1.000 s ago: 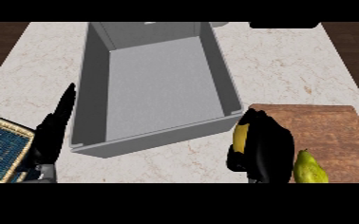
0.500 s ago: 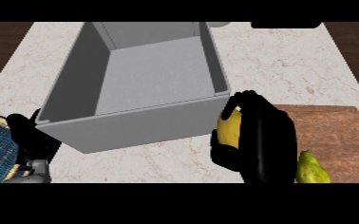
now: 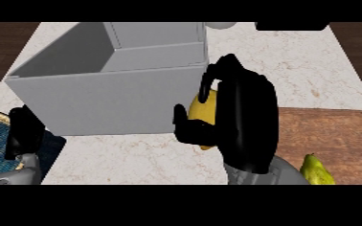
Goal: Pick the lemon from the cutting board and place it in the cardboard box
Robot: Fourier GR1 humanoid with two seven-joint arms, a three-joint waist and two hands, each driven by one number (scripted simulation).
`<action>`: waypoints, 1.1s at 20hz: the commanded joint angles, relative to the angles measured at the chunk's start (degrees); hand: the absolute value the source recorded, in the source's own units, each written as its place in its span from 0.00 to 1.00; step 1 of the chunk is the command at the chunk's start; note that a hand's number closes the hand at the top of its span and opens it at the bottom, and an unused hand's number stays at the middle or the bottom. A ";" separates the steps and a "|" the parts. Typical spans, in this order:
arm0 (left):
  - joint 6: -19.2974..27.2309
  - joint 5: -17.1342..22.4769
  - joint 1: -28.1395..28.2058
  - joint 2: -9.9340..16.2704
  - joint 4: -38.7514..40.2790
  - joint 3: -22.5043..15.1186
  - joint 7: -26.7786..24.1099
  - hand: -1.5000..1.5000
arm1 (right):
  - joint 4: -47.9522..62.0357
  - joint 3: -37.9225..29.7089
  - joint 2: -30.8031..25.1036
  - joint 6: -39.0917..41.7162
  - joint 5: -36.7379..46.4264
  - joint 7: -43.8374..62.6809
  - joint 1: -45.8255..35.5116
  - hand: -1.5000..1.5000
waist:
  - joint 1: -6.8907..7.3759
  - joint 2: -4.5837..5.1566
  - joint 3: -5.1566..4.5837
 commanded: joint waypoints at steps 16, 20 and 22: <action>-2.90 -1.71 0.93 -4.16 -1.94 -7.03 0.05 0.50 | 54.14 -13.16 1.41 -17.36 -17.08 -7.12 -26.30 1.00 | 3.19 2.19 -0.97; -3.70 -1.33 2.23 -4.09 -0.29 -6.84 -2.83 0.50 | 62.87 -13.34 1.42 -25.13 -21.02 -6.86 -28.35 0.00 | 4.04 2.53 -1.01; -2.64 -2.23 -0.91 -3.85 2.28 -6.12 -1.96 0.50 | 65.71 -11.12 1.42 -28.87 -25.02 -8.90 -28.76 0.00 | 3.61 2.46 -1.00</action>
